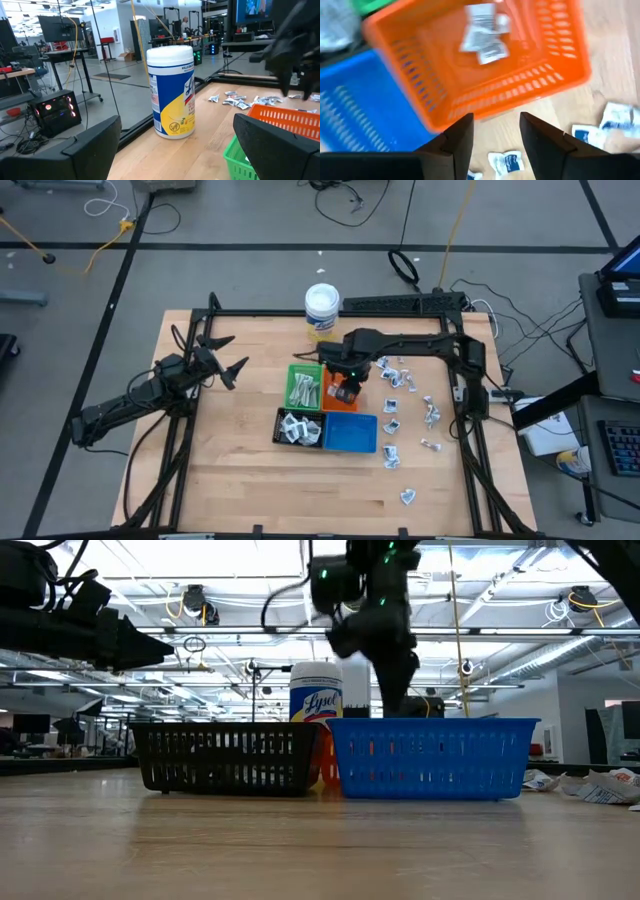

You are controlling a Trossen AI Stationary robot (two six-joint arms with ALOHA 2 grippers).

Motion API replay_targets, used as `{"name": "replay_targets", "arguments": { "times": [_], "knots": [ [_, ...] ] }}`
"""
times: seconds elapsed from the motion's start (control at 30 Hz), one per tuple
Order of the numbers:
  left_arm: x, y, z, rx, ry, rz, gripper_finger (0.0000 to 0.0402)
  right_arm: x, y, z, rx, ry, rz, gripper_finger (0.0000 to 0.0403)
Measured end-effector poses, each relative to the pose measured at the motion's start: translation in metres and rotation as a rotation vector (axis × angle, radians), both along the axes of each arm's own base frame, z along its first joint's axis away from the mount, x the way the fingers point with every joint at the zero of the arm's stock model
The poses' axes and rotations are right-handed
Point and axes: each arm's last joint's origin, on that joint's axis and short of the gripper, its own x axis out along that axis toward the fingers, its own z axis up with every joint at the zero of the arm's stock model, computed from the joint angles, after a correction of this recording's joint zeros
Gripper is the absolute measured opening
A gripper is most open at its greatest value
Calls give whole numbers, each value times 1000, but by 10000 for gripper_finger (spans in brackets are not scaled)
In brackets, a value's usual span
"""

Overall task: Pick & Place First Aid Supplies
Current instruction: Put the ointment pack into the orange bin

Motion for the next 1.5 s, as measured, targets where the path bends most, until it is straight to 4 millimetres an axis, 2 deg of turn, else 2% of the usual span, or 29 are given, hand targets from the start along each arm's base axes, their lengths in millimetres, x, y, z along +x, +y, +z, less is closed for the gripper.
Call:
{"name": "replay_targets", "arguments": {
  "times": [0.1, 0.23, 0.63, 0.97, 1.23, 1.5],
  "knots": [
    [0, 0, 0, 0, 0, 0, 392, -8, 6, 11, -6, -27, 101, 149],
    [0, 0, 0, 0, 0, 0, 392, -27, 18, 11, -12, -36, 126, 149],
    [0, 0, 0, 0, 0, 0, 392, -123, 80, 8, 3, -27, 154, 146],
    [0, 0, 0, 0, 0, 0, 392, -185, 119, 4, 15, 7, 166, 146],
    [0, 0, 0, 0, 0, 0, 392, -211, 144, -29, -6, 89, 157, 146],
    [0, 0, 0, 0, 0, 0, 392, -217, 154, -59, -11, 99, 133, 146]
  ]
}}
